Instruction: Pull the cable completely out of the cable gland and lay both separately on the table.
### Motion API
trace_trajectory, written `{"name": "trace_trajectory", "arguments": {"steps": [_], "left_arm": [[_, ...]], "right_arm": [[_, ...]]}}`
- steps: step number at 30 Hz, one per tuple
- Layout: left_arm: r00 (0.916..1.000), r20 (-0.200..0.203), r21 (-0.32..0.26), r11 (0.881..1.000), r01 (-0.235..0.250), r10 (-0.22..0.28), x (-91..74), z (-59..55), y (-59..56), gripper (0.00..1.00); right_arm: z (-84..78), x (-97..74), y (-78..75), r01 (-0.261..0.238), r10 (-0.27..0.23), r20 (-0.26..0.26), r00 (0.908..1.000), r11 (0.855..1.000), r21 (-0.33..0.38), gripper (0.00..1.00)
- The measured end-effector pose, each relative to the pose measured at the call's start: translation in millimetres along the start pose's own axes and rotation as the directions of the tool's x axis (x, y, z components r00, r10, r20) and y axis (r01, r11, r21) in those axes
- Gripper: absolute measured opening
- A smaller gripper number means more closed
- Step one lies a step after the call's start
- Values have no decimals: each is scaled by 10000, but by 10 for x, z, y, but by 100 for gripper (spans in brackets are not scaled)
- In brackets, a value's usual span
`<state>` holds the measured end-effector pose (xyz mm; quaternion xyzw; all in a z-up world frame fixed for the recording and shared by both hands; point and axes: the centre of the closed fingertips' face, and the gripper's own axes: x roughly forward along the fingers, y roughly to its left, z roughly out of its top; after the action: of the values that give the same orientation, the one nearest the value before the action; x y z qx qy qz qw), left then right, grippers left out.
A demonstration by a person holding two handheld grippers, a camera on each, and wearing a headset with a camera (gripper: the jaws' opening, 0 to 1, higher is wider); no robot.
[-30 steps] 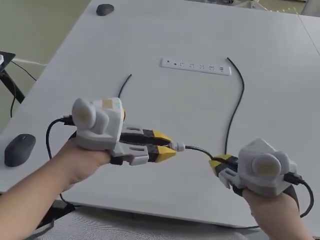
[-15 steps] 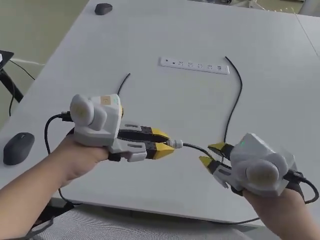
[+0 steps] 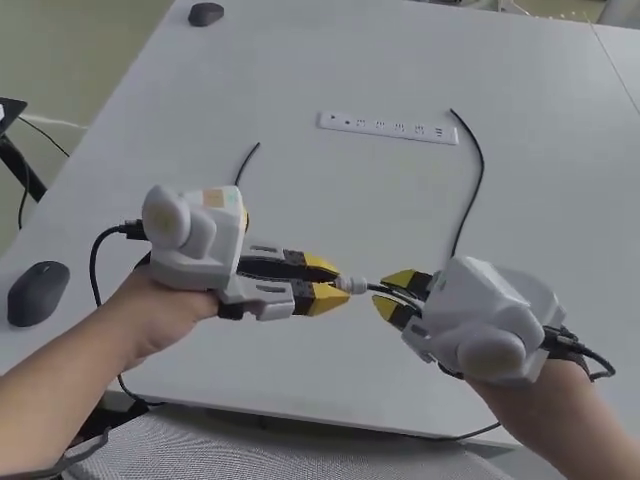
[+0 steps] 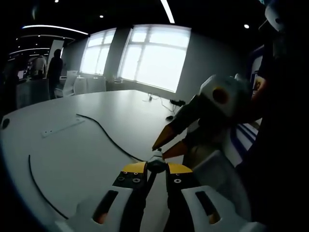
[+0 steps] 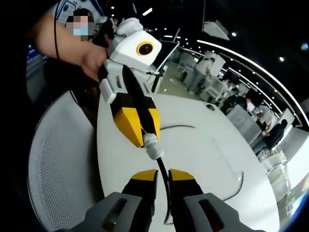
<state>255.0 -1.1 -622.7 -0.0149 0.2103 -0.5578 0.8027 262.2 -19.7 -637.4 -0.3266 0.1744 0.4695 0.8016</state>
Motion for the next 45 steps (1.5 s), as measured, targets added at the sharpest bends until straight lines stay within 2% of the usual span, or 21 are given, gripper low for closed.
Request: {"name": "trace_trajectory", "arguments": {"steps": [8,15,25,31,40,45], "left_arm": [[10000,-49,20,10000,-22,22,8,-17,-18,15],[10000,5,27,10000,-27,27,15,2,-16,15],[10000,42,112,9999,-72,72,15,16,17,15],[9999,63,155,9998,-138,137,4,23,35,15],[9999,63,116,9998,-143,142,-2,13,3,15],[9999,36,93,9999,-104,103,0,4,-11,15]], "right_arm": [[42,18,32,-34,33,-15,10000,9984,-565,2],[39,-4,10,115,-109,96,9999,9978,-653,1],[-88,2,-99,340,-340,-108,9994,9994,52,0],[-222,6,-163,669,-640,-330,9974,9933,940,0],[-492,22,-249,1096,-908,-863,9921,9627,2475,0],[-717,33,-294,1449,-1030,-1366,9853,9271,3458,0]]}}
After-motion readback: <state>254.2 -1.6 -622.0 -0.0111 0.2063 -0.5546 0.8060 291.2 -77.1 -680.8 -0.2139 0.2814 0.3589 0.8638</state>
